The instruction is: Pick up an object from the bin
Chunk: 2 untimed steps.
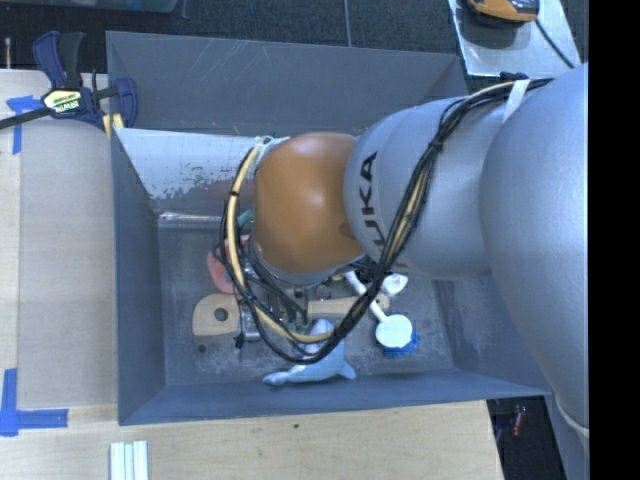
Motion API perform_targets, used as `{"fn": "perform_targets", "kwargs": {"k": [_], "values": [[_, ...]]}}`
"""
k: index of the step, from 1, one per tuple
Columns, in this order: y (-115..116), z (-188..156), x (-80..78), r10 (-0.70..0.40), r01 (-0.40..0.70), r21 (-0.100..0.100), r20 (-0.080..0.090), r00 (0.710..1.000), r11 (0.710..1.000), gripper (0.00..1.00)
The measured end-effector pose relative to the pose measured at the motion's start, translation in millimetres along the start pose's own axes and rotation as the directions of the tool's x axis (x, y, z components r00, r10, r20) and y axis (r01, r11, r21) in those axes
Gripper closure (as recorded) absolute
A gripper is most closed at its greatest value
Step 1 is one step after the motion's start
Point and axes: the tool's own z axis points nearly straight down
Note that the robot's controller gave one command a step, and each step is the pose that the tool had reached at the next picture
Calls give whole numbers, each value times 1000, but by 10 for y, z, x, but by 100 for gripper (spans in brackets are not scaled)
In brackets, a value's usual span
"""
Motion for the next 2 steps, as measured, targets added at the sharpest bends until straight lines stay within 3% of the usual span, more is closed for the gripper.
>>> {"fn": "perform_targets", "kwargs": {"k": [1,2], "values": [[-6,-27,-19,4,-4,-1,6,1000,1000,0],[-72,573,-253,-143,143,-7,14,990,990,0]]}}
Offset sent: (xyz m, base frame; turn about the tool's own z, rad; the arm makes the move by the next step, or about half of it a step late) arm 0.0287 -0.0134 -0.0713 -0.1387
